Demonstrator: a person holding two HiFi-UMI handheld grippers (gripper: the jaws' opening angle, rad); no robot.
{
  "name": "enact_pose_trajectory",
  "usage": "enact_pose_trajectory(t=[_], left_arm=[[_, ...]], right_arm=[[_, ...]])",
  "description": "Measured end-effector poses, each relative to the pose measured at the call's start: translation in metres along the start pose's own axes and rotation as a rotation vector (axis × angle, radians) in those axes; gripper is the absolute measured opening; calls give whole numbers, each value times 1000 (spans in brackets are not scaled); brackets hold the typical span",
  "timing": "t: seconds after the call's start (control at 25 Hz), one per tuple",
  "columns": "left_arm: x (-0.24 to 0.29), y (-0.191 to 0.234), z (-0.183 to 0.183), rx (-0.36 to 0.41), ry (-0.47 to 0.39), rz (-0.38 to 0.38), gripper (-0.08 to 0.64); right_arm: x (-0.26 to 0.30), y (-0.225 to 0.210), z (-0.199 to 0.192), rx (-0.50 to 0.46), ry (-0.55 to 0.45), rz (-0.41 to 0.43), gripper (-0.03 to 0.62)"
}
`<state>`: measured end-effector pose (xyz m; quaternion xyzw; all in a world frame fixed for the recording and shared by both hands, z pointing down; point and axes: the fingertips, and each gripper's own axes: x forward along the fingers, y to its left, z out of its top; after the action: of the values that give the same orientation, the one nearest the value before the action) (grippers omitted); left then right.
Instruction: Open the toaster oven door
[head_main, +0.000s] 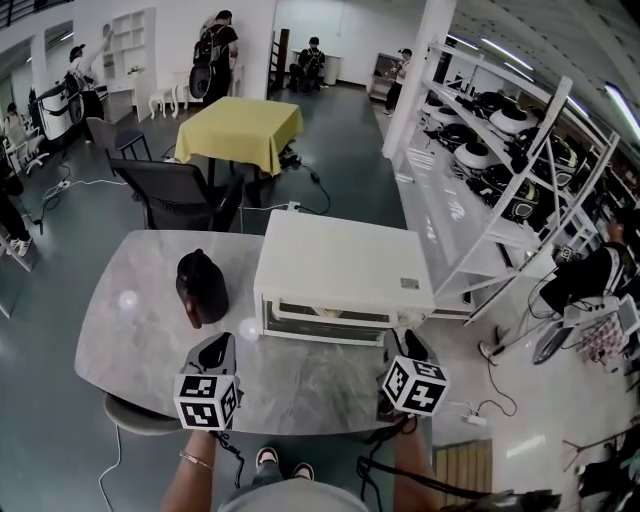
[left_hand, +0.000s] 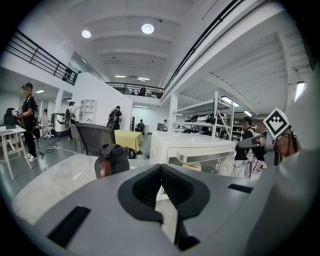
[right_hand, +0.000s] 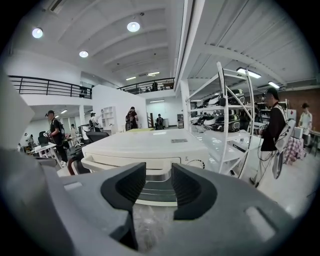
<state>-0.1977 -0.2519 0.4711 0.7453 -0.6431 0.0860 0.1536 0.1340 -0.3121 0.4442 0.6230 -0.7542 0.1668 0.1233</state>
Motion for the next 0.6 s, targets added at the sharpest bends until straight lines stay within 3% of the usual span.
enact_pose_trajectory(t=[0.6], left_arm=[[15,15,-31,-64,57,13,5]], right_arm=[[44,-11,1,59,58,3,161]])
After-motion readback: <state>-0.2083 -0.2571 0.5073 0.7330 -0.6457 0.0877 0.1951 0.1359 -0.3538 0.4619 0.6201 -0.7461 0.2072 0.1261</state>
